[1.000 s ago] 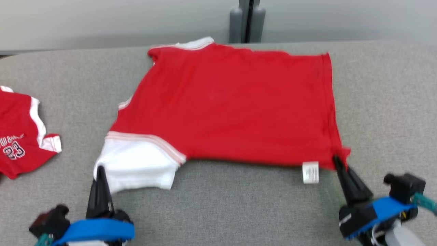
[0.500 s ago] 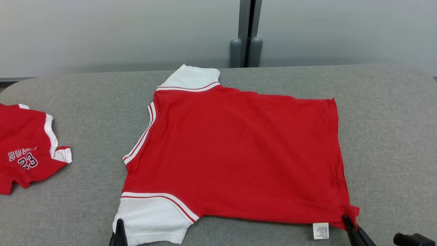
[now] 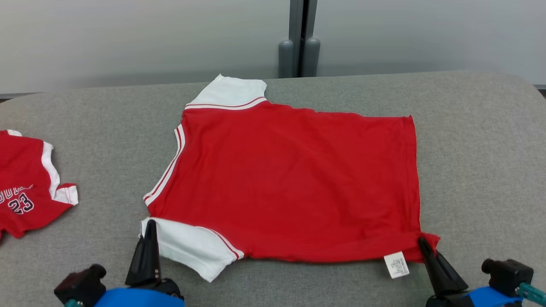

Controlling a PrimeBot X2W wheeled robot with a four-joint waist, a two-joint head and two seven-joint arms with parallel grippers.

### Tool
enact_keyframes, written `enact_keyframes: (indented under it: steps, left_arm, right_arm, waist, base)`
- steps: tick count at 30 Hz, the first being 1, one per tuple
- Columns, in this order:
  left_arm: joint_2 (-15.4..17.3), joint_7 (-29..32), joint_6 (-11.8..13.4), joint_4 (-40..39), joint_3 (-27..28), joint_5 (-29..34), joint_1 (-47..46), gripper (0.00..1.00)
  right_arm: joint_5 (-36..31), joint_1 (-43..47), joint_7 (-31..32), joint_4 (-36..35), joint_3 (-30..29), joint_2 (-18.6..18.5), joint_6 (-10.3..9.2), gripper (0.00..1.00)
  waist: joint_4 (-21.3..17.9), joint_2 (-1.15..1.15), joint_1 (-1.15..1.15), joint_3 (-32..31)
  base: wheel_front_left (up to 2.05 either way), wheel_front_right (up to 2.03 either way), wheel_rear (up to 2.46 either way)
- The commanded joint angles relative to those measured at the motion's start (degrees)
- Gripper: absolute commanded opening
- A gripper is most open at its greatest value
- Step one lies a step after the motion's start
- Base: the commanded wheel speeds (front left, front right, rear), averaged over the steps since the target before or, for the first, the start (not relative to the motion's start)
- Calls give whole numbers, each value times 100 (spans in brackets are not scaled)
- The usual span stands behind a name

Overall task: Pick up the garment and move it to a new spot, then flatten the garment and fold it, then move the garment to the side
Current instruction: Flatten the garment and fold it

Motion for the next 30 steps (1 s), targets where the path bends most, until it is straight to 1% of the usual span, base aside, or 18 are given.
enact_keyframes:
  steps: [1, 9, 13, 18, 19, 20, 21, 25, 28, 30]
  left_arm:
    - [72, 28, -29, 29, -5, 38, -174, 0]
    - [359, 370, -125, 605, -91, 147, -1300, 0]
    - [468, 480, -166, 1091, -107, 197, -1917, 0]
    - [557, 529, -229, 1903, -210, 256, -2595, 0]
    - [569, 431, -261, 2180, -251, 296, -2808, 0]
    - [570, 365, -258, 2320, -273, 332, -2887, 88]
    - [555, 295, -271, 2423, -294, 346, -2927, 100]
    - [552, -14, -293, 2696, -326, 440, -2867, 100]
    - [554, -159, -283, 2774, -286, 475, -2620, 100]
    - [611, -217, -237, 2773, -265, 521, -2444, 100]
  right_arm:
    - [61, -119, 10, 14, 4, -16, 3, 0]
    - [229, -946, 157, 384, 141, -59, 2, 0]
    - [181, -1472, 137, 683, 252, -23, 3, 0]
    - [174, -1966, 74, 1122, 414, 64, 3, 0]
    - [178, -2083, 56, 1243, 487, 59, 3, 39]
    - [172, -2112, 28, 1296, 515, 55, 2, 100]
    - [142, -2113, 10, 1347, 541, 33, 3, 100]
    - [20, -1836, -50, 1410, 491, -27, 3, 100]
    - [-122, -1549, -73, 1300, 370, -58, 3, 100]
    - [-251, -1346, -76, 1186, 289, -33, 3, 100]
  waist:
    - [-9, 0, 0, 27]
    - [-161, 0, 0, 340]
    - [-252, 0, 0, 542]
    - [-296, 0, 0, 709]
    - [-296, 0, 0, 738]
    - [-292, 0, 0, 740]
    - [-285, 0, 0, 729]
    - [-255, 0, 0, 583]
    - [-237, 0, 0, 463]
    - [-234, 0, 0, 411]
  base:
    - [0, 0, 0]
    - [0, 0, 0]
    - [0, 0, 0]
    - [0, 0, 0]
    - [0, 0, 0]
    - [0, 0, 0]
    - [0, 0, 0]
    - [0, 0, 0]
    - [0, 0, 0]
    - [0, 0, 0]
